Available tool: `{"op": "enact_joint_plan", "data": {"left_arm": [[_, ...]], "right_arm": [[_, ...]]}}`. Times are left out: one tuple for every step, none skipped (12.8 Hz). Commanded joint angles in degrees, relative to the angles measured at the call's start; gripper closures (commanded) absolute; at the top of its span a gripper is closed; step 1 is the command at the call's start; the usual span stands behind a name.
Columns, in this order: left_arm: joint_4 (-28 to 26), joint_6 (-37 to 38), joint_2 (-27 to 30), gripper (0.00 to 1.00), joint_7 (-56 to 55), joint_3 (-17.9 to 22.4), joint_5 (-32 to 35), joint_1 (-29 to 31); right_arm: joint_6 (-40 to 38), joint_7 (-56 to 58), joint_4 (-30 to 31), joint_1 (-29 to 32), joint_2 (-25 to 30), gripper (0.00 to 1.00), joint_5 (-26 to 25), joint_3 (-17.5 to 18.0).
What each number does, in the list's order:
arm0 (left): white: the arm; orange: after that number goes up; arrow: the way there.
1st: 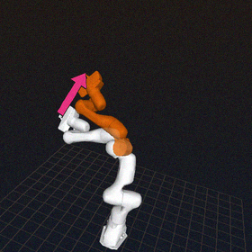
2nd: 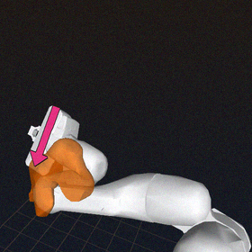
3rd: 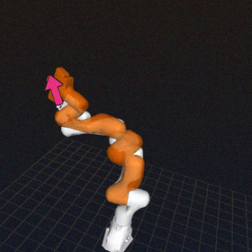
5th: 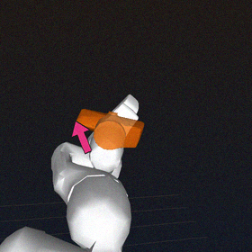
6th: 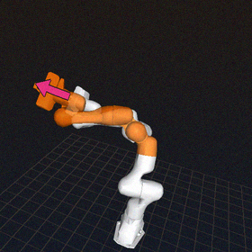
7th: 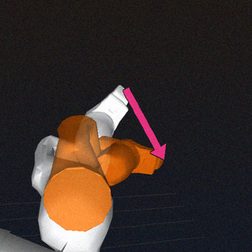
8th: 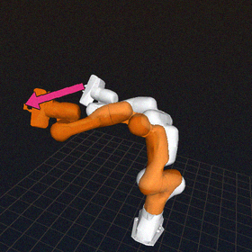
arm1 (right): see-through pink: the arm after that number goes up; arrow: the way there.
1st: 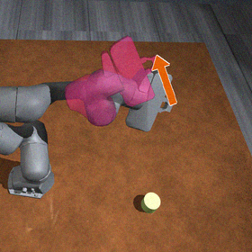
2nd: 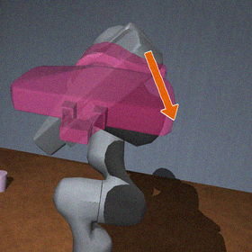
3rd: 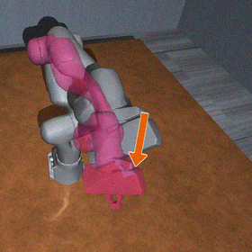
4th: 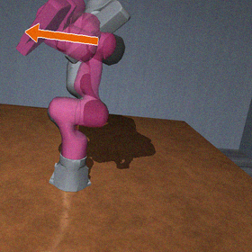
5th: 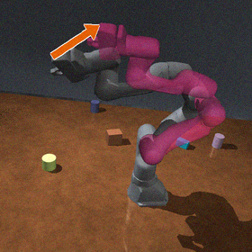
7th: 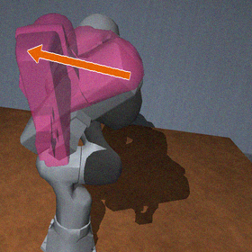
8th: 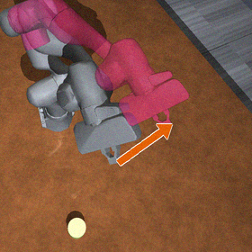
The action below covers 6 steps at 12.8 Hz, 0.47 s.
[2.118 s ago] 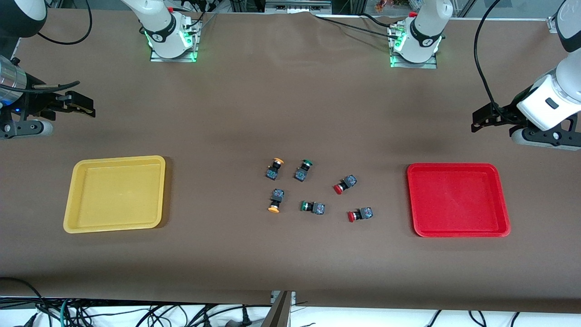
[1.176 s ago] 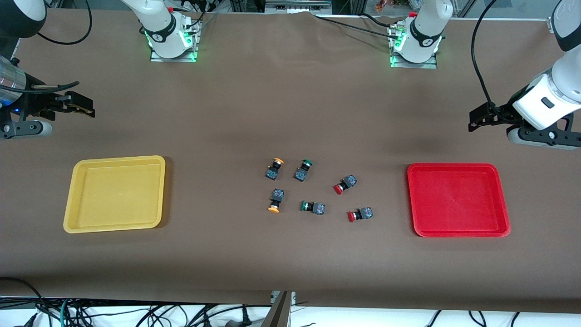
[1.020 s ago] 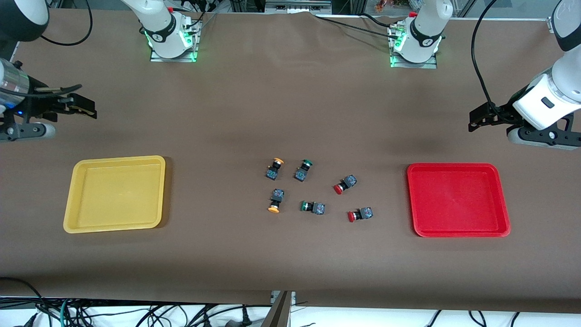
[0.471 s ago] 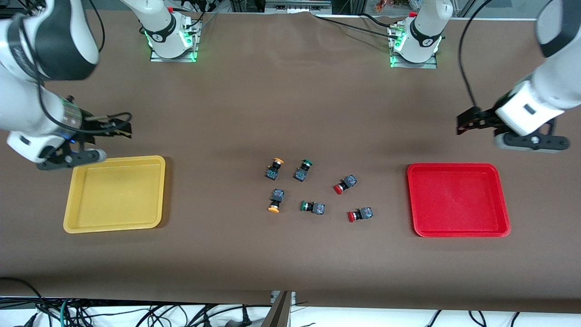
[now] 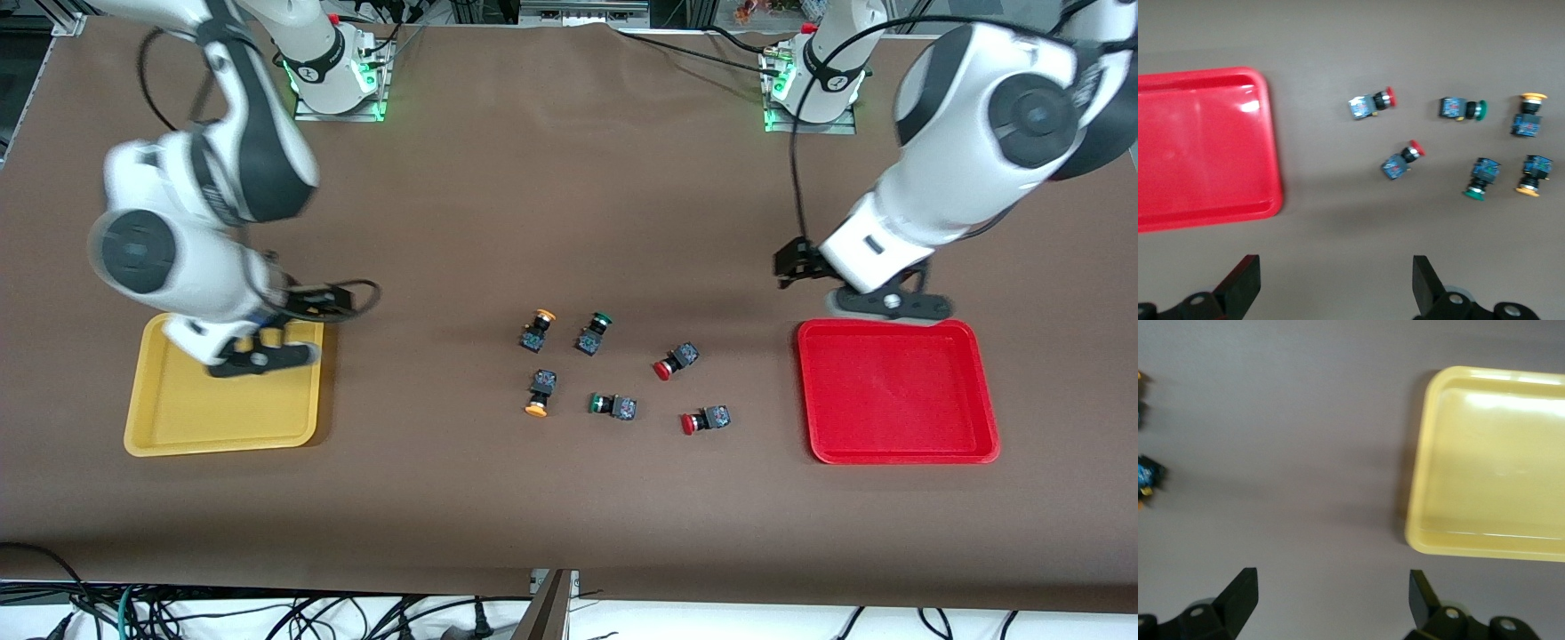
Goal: Place red and yellow buttons in trays
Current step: 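Reach the right gripper to yellow button while the left gripper reaches red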
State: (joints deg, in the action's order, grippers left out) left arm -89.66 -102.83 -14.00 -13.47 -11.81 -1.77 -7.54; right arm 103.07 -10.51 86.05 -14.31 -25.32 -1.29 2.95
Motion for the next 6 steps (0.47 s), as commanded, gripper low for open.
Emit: {"op": "enact_joint_plan", "data": {"left_arm": [[8.53,1.06,-8.66,0.00,-0.77,0.29,0.53,-3.17],[9.76,0.88,-11.03,0.00,-0.95,0.47,0.62,-3.87],[11.94,0.79,-13.49,0.00,-0.77,0.38,2.02,-4.93],[13.45,0.53,-15.60,0.00,-0.07,0.29,4.20,-5.54],[13.98,0.01,-17.10,0.00,1.67,0.29,7.10,-6.51],[13.99,-1.74,-17.64,0.00,4.74,0.29,9.82,-6.69]], "right_arm": [[4.66,-9.66,-1.15,-4.74,-3.84,0.00,0.76,-0.32],[6.86,-13.88,-1.15,-6.50,-5.16,0.00,0.76,-0.32],[9.05,-17.49,-1.15,-8.61,-6.74,0.00,0.76,-0.32],[11.60,-21.10,-1.15,-10.19,-8.32,0.00,0.85,-0.32],[14.32,-24.18,-1.15,-11.08,-9.56,0.00,1.72,-0.32],[16.96,-26.91,-1.15,-12.13,-10.96,0.00,4.95,-0.32]]}}
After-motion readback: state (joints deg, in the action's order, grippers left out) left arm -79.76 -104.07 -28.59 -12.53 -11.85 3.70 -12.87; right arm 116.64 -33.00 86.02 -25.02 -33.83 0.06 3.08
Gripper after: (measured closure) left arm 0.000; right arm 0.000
